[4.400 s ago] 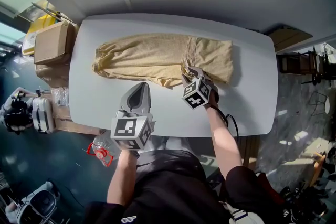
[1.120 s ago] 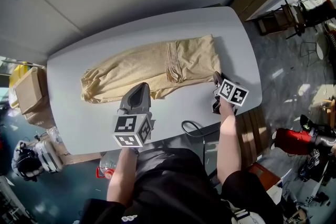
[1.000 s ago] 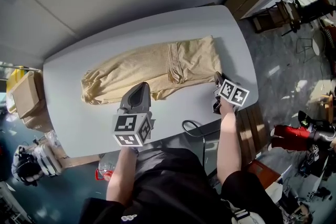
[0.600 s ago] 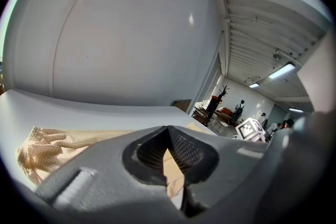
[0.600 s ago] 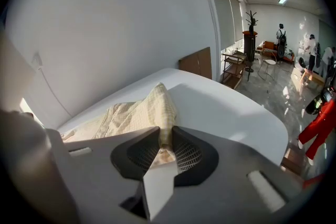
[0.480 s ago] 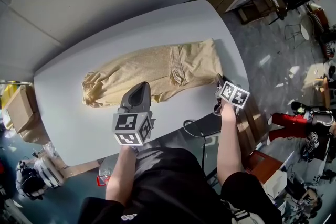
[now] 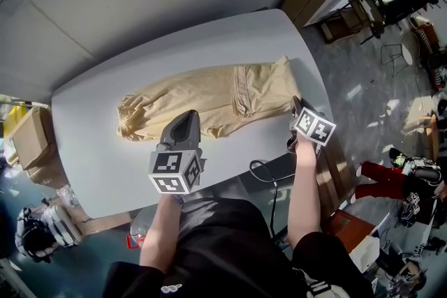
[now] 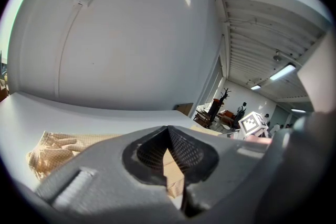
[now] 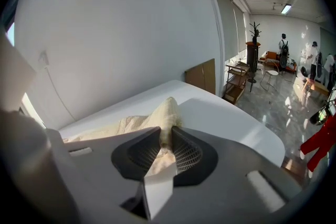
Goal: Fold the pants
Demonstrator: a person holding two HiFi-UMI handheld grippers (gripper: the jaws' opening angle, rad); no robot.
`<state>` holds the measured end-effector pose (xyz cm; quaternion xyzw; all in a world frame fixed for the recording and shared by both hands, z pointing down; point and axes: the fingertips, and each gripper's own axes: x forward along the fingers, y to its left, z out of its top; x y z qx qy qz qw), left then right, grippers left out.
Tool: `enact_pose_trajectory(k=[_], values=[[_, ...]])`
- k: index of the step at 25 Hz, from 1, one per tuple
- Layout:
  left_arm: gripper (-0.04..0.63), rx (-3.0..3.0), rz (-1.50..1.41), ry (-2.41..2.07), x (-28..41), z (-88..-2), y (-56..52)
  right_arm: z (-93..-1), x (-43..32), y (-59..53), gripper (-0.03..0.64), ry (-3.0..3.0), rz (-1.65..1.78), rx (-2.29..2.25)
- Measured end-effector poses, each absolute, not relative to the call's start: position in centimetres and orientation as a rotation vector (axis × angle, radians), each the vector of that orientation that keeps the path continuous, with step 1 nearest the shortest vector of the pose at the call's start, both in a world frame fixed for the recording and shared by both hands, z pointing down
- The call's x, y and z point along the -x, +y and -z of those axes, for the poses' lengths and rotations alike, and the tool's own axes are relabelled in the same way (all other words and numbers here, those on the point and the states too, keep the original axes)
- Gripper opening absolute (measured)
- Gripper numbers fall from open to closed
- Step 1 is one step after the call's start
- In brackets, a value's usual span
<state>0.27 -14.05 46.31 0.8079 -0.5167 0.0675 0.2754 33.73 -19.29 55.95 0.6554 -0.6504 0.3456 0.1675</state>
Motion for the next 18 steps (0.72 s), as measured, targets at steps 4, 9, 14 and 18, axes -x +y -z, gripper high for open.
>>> enact_pose_trajectory(k=[4, 9, 14, 18], values=[[0.0, -2.154, -0.15, -1.425, 1.3, -45.8, -13.6, -53.3, -31.7, -20.8, 0.066, -1.938, -0.936, -1.847], [0.0, -2.121, -0.12, -1.467, 3.1, -45.4, -12.5, -50.2, -28.5, -21.8, 0.066, -2.018, -0.838, -1.791], [0.0, -2.082, -0.099, -1.53, 5.7, -45.0, -11.4, -46.7, -23.9, -22.8, 0.063, -2.126, -0.711, -1.702], [0.0, -2.032, -0.079, -1.587, 8.2, -45.1, -10.4, -44.4, -19.4, -23.5, 0.061, -2.234, -0.642, -1.611]])
